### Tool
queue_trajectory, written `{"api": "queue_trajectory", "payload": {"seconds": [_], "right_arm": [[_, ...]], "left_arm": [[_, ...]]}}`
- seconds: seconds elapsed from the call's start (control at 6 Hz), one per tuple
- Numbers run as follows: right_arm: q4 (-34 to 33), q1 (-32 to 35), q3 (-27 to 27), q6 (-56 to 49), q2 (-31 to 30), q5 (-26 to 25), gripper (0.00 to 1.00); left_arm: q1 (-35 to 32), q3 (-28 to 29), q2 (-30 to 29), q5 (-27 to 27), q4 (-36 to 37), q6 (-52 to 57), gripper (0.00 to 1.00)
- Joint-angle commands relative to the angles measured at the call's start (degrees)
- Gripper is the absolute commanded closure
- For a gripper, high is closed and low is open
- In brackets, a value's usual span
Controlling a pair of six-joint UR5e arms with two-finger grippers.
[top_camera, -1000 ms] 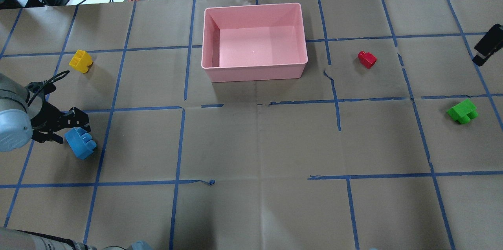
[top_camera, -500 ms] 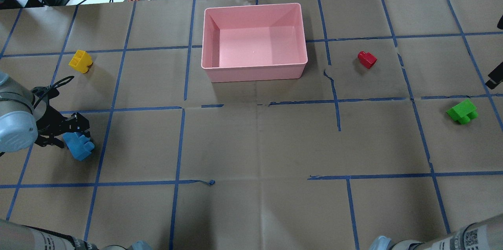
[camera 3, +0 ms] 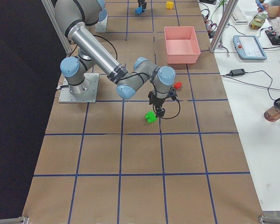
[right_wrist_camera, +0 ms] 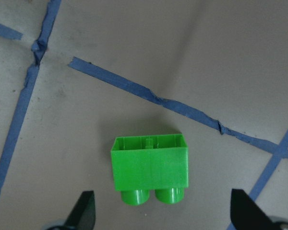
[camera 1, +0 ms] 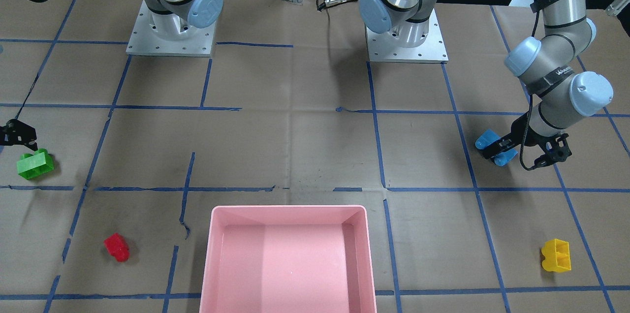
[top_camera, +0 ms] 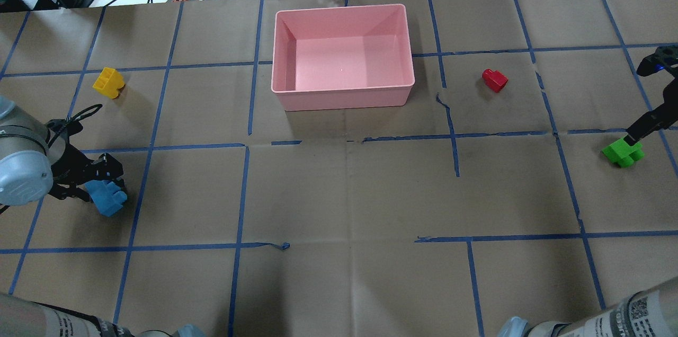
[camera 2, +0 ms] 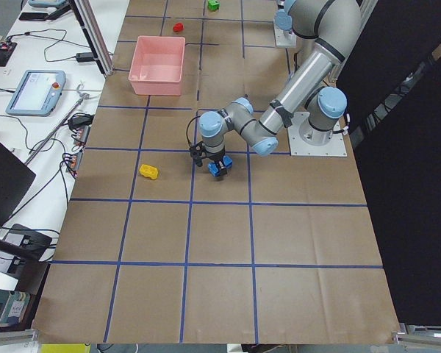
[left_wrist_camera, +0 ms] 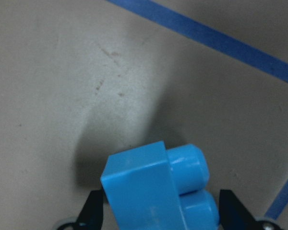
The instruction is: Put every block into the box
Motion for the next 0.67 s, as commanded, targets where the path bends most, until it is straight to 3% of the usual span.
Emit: {"api": "queue_trajectory", "payload": {"seconds": [0.0,0.17,0.5], "right_arm": [[-4.24,-0.01,1.45,-1.92,2.72,0.17,0.0],[-4.07,-0.01,1.53,-2.01,2.72,0.08,0.0],[-3.89,-0.01,2.58,-3.94,2.81,-0.79,0.0]], "left_arm": [[-0.09,-0.01,0.1,-0.34,-0.04,1.09,0.74],[-0.44,-0.01,0.36,-0.34,-0.04,2.57,0.99],[-1.93,0.51,2.29,-0.43,-0.47,2.68,1.0]]}}
